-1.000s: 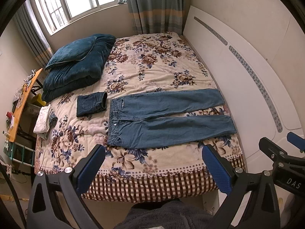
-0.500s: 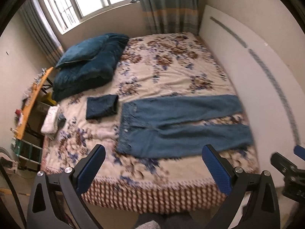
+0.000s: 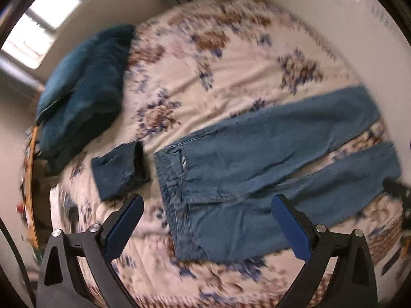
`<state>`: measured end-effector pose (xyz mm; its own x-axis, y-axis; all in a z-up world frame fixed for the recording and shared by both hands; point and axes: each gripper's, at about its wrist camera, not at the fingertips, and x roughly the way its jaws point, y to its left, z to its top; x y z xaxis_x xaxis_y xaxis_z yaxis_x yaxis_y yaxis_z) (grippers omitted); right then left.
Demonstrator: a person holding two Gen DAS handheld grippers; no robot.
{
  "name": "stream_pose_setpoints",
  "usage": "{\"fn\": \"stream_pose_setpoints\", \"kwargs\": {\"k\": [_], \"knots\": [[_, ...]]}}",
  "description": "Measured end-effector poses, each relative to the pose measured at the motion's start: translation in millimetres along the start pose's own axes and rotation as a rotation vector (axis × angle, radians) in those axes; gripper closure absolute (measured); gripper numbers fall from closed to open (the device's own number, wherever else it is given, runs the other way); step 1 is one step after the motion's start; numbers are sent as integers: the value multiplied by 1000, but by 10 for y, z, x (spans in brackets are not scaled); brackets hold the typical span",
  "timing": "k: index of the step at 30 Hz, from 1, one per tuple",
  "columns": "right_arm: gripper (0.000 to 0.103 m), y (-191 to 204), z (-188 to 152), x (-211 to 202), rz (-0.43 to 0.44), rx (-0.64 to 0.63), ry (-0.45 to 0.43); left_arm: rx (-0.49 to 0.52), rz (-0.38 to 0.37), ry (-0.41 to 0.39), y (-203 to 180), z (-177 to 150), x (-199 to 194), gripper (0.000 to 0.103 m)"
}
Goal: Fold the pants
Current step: 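Lower both grippers onto the jeans waistband and close them on the denim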
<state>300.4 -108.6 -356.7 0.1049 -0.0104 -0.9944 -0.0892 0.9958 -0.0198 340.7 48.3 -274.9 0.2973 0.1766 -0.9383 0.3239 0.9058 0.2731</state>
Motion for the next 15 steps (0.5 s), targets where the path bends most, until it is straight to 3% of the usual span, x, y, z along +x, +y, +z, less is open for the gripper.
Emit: {"fn": "stream_pose_setpoints", "kwargs": {"k": [7,11,15], "knots": [[0,166,1177,1730,-41,-199,140,203,-51,158,-144,562,1707,25],[0,192,1694,2637,-55,-305,220,328,-124,227,-310,838,2535,26],[0,227,1991,3228,-101,-440,253,402,-186,323,-376,953,3176,26]]}}
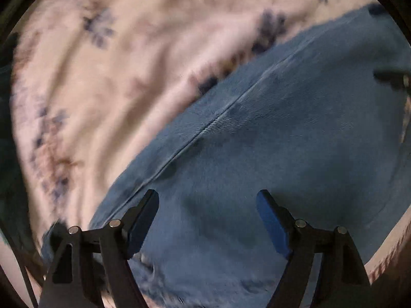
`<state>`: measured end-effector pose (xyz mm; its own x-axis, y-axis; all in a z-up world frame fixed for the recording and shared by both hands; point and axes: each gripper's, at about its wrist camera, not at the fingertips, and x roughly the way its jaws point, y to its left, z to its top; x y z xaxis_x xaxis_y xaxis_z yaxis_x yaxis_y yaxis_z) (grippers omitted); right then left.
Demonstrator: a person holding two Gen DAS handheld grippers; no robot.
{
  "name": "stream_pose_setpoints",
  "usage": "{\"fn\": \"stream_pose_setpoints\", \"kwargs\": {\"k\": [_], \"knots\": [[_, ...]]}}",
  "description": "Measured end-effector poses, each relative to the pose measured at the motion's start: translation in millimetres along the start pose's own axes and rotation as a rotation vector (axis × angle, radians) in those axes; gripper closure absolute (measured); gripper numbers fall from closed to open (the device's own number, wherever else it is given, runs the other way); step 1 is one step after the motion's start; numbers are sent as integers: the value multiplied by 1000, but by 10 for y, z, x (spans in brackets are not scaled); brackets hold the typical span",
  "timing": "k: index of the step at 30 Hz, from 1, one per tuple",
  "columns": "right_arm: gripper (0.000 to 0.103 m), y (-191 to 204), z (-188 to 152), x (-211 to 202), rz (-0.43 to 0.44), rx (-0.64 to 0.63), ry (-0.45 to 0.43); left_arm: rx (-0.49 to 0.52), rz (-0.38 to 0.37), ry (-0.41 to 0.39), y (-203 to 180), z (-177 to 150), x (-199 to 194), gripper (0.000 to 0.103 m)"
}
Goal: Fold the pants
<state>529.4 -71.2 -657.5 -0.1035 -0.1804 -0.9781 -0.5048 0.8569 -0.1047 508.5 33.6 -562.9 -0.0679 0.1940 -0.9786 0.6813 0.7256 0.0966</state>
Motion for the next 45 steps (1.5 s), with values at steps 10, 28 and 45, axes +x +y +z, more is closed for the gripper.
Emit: {"fn": "stream_pose_setpoints", "kwargs": {"k": [10,28,45], "knots": [[36,-144,461,544,138,-158,66,12,-110,31,189,179,186,48],[83,373,-1478,267,295,66,12,-256,-214,-110,-388,-1447,-753,98],[37,-148,-1206,383,337,332,17,-1329,-625,-146,845,-1470,-756,52]]}}
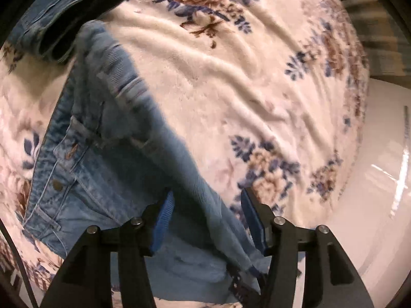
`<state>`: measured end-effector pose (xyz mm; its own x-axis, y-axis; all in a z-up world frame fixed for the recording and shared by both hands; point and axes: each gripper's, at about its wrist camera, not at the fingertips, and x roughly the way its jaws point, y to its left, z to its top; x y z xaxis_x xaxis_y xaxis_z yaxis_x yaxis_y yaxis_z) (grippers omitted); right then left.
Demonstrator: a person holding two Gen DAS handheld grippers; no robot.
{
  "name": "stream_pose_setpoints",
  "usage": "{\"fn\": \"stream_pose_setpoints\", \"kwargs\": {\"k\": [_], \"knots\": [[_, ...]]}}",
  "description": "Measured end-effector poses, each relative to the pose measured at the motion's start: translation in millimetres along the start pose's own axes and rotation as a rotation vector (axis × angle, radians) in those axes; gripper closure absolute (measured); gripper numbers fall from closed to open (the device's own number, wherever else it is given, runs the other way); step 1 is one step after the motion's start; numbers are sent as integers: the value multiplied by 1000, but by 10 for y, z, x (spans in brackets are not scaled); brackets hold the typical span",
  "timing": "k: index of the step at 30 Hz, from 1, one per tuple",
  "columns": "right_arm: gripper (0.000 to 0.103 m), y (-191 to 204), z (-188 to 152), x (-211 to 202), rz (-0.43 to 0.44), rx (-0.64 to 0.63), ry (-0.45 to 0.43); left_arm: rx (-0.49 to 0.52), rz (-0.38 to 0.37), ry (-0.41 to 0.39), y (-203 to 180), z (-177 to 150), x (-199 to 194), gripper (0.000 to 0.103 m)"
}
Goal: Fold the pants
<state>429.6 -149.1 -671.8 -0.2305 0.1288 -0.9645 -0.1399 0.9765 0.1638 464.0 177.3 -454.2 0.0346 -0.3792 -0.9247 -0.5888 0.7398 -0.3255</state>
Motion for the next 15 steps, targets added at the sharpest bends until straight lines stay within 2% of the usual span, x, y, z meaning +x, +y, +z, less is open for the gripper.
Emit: {"fn": "stream_pose_setpoints", "kwargs": {"k": [3,4,5,7,8,10,11,12,13,15], "knots": [[37,-112,74,-73,0,17,-5,36,79,22,-58,130,253,57],[37,6,5,-24,0,25,-9,42,108,13,-25,149,299,82],[37,110,-54,40,0,31,-13,52,124,-7,5,151,349,90],[37,354,-319,172,7,44,-26,77,132,-25,68,123,394,96],[37,337,-333,137,21,58,-32,89,129,-40,119,65,381,97],[34,277,-334,57,57,82,-39,111,128,-58,208,-44,343,97],[31,224,-349,-4,93,104,-45,116,119,-64,285,-127,312,97],[22,131,-355,-84,120,124,-44,113,111,-67,332,-162,340,97],[19,45,-377,-154,161,158,-43,111,108,-69,391,-210,335,97],[18,-131,-433,-313,232,221,-56,105,102,-62,569,-341,336,97]]}}
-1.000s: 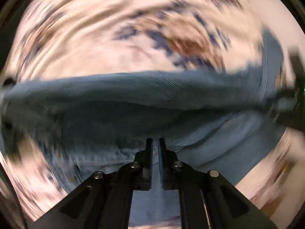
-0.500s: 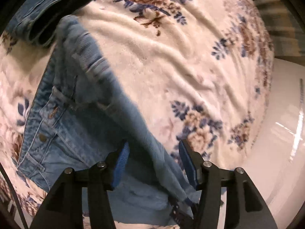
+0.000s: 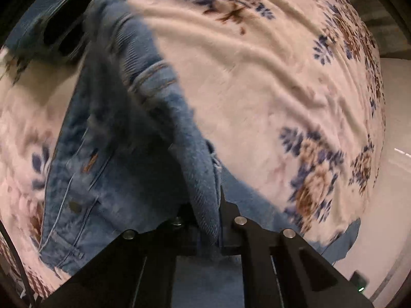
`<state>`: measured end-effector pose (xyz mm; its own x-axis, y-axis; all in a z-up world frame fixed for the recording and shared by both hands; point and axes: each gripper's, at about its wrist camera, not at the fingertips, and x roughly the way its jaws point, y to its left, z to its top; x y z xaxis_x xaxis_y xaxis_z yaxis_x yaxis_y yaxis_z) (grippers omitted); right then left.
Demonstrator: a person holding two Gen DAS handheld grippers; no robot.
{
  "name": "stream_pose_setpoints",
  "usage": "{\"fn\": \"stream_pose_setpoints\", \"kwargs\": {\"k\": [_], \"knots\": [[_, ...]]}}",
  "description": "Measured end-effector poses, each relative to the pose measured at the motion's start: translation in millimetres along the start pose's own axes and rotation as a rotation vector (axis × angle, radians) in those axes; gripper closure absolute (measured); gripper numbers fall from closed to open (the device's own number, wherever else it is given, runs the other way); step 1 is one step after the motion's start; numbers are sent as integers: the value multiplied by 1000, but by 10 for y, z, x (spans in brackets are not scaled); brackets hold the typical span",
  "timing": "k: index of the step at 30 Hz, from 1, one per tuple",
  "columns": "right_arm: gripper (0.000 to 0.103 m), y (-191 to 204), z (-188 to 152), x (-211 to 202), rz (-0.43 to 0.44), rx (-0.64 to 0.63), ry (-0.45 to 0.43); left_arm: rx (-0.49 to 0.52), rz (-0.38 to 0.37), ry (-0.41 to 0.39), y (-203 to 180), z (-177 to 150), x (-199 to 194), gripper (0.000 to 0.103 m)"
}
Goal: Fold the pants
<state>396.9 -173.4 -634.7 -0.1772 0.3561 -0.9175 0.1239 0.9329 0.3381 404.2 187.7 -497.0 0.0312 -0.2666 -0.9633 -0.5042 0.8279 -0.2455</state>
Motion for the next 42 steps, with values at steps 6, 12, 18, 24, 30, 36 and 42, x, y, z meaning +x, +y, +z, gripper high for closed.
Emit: {"fn": "stream_pose_setpoints", "kwargs": {"k": [6,12,18,24,30,36,42], "knots": [[18,-775,165,-832,49,280,-185,-2,-2,24,358,-431,98,96],[21,-1401,841,-819,-120,498,-215,-3,14,4,423,-714,154,96],[95,-1413,1261,-367,-393,476,-106,-2,20,-11,337,-664,144,97],[97,-1578,513,-1207,-259,612,-383,32,-14,-53,366,-730,-272,97],[98,-1809,-985,-1748,-34,756,-543,41,-10,-64,519,-1080,-544,97],[93,-2244,-1942,-952,98,860,-402,33,95,-14,855,-1369,-37,92],[60,-2459,-2056,-360,223,918,-411,22,108,-19,870,-1589,117,85]]}}
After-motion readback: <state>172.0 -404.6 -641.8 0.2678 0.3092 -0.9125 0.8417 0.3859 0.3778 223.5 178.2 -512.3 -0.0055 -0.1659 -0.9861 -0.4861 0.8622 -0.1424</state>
